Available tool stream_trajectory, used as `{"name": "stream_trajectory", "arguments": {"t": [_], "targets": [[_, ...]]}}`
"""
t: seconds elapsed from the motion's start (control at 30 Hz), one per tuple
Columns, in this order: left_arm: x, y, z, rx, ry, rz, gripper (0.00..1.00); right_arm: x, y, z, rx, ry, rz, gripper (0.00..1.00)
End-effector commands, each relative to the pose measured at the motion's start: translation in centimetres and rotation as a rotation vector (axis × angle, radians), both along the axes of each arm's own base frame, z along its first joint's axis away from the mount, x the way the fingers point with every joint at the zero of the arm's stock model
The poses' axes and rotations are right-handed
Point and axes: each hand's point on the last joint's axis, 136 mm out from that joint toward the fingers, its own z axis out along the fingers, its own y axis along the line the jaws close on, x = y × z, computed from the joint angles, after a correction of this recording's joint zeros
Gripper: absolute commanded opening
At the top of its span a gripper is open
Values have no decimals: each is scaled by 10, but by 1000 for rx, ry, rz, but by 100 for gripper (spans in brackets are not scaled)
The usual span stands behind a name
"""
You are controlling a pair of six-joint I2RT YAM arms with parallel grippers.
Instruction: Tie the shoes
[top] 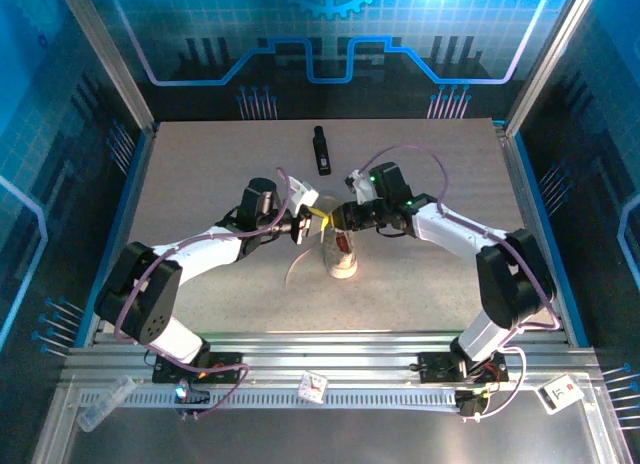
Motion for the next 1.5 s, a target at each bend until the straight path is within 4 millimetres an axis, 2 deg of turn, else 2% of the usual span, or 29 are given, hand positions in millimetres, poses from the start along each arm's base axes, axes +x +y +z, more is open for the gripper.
{"name": "stream_trajectory", "arguments": {"t": [0.0,0.07,0.23,0.53,0.97,1.23,1.47], "targets": [[-3,1,4,-22,-2,-10,0,9,4,16,53,-64,1,15],[-3,3,0,-19,8,5,0,9,3,22,70,-91,-9,8],[0,4,-6,-20,44,29,0,5,3,30,105,-134,-3,5],[1,-1,-15,-30,87,20,0,3,7,33,169,-137,-8,11],[-8,-16,-18,-11,71,-25,0,2,15,25,165,-105,-2,17],[-8,-13,-16,33,45,-28,0,0,18,21,122,-126,13,1],[-5,-5,-11,73,9,-16,0,0,11,33,125,-208,-8,0]]}}
